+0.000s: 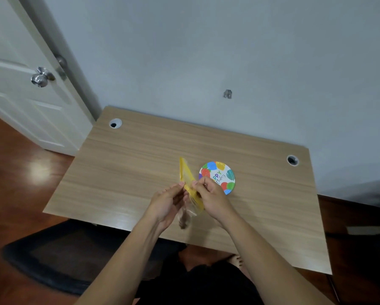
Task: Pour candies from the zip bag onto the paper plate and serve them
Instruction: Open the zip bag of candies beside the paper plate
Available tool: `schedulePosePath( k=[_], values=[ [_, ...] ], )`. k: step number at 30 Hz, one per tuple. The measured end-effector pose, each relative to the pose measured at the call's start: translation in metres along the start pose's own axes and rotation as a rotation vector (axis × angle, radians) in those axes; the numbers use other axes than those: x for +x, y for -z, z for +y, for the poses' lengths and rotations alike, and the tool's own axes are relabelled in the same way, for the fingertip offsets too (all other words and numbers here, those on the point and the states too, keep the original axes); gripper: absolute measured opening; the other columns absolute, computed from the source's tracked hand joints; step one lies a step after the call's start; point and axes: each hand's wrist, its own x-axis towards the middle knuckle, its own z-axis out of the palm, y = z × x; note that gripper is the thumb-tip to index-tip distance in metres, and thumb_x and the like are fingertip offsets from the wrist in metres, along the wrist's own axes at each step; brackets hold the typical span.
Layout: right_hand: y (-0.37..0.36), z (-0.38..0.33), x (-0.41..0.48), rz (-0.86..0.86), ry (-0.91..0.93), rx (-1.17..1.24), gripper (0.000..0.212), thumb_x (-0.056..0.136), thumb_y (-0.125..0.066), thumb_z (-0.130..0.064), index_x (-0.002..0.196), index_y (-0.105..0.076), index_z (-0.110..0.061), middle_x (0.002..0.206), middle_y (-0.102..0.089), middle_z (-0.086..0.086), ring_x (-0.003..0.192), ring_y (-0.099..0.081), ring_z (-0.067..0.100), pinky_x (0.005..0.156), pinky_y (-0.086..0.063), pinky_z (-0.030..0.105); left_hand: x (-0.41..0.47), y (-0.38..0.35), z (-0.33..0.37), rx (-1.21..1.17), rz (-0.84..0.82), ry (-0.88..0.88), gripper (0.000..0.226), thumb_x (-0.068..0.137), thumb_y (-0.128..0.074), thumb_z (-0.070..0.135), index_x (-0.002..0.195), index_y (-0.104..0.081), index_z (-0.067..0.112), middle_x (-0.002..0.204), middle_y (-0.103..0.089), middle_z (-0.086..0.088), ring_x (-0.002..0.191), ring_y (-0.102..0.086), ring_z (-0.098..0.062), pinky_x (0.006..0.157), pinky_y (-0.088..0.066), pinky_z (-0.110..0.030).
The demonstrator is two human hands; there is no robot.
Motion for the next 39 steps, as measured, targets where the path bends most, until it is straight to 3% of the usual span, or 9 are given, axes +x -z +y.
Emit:
schedulePosePath(
  k=[2,6,11,14,17,24,28,33,39],
  values=[
    [-0.005,0.002,0.003,0.070,0.016,-0.028,0.027,0.101,-0.062,-0.031,0.077,-0.053,-0.021,0.076,-0.062,0.004,0.074,-0.054,0.011,0.075,-0.046,0.034,-0.001,-0.002,0.001,-0.005,0.027,-0.051,0.022,0.106,-0.061,0.007,0.090,-0.075,0.000,0.079,-0.076,-0.010,0.076,-0.071,-0.017,0.073,-0.063,-0.023],
    [0.001,0.003,0.005,0.214,0.052,-0.180,0.029,0.104,-0.055,-0.025,0.077,-0.043,-0.022,0.064,-0.045,-0.011,0.060,-0.042,0.010,0.064,-0.041,0.036,-0.003,0.001,0.014,0.220,0.181,-0.223,0.021,0.104,-0.061,0.003,0.084,-0.063,0.005,0.073,-0.072,-0.008,0.076,-0.072,-0.022,0.091,-0.065,-0.040],
    [0.035,0.005,0.008,0.218,0.103,-0.318,0.029,0.109,-0.053,-0.029,0.086,-0.045,-0.015,0.077,-0.070,0.008,0.062,-0.079,0.013,0.066,-0.065,0.044,-0.006,0.029,0.048,0.848,0.365,-0.404,0.010,0.093,-0.071,0.015,0.086,-0.065,0.012,0.084,-0.079,-0.007,0.081,-0.079,-0.029,0.085,-0.066,-0.054],
    [0.045,-0.003,0.008,0.208,0.166,-0.547,0.030,0.110,-0.052,-0.033,0.084,-0.044,-0.022,0.073,-0.068,-0.002,0.060,-0.076,0.004,0.058,-0.053,0.032,-0.010,0.032,0.060,1.048,0.327,-0.363,0.009,0.089,-0.073,0.016,0.081,-0.069,0.015,0.081,-0.079,-0.005,0.083,-0.077,-0.033,0.082,-0.064,-0.054],
    [0.046,-0.014,0.013,0.220,0.242,-0.663,0.030,0.109,-0.052,-0.032,0.082,-0.040,-0.031,0.076,-0.064,-0.003,0.071,-0.075,0.018,0.059,-0.048,0.035,-0.013,0.028,0.060,1.089,0.290,-0.308,0.009,0.087,-0.073,0.016,0.078,-0.071,0.013,0.076,-0.081,-0.004,0.082,-0.078,-0.033,0.079,-0.066,-0.052],
    [0.054,-0.031,0.019,0.212,0.342,-1.137,0.015,0.107,-0.052,-0.016,0.117,-0.059,-0.008,0.108,-0.067,0.013,0.098,-0.062,0.039,0.070,-0.034,0.039,-0.015,0.016,0.053,1.144,0.257,-0.257,0.016,0.087,-0.069,0.023,0.073,-0.074,0.016,0.071,-0.082,0.006,0.079,-0.079,-0.025,0.078,-0.066,-0.047],
    [0.058,-0.033,0.017,0.194,0.310,-0.990,0.013,0.102,-0.055,-0.015,0.092,-0.047,-0.017,0.094,-0.066,0.014,0.082,-0.052,0.034,0.065,-0.033,0.040,-0.014,0.014,0.050,1.151,0.165,-0.207,0.014,0.091,-0.067,0.024,0.082,-0.071,0.013,0.075,-0.084,0.005,0.083,-0.080,-0.021,0.078,-0.065,-0.045],
    [0.064,-0.037,0.013,0.168,0.385,-0.937,0.015,0.101,-0.059,-0.021,0.091,-0.056,-0.010,0.086,-0.068,0.007,0.081,-0.059,0.035,0.069,-0.044,0.044,-0.006,0.026,0.049,1.209,0.029,-0.071,0.016,0.097,-0.063,0.024,0.094,-0.070,0.010,0.086,-0.085,0.000,0.093,-0.082,-0.017,0.076,-0.062,-0.034],
    [0.073,-0.043,0.019,0.080,0.478,-0.905,0.017,0.101,-0.064,-0.029,0.089,-0.058,-0.018,0.082,-0.070,-0.005,0.074,-0.062,0.026,0.066,-0.047,0.041,0.033,0.046,0.038,1.443,0.051,-0.241,0.022,0.101,-0.064,0.018,0.123,-0.063,0.020,0.113,-0.072,0.001,0.098,-0.072,-0.022,0.083,-0.054,-0.034]
  ],
)
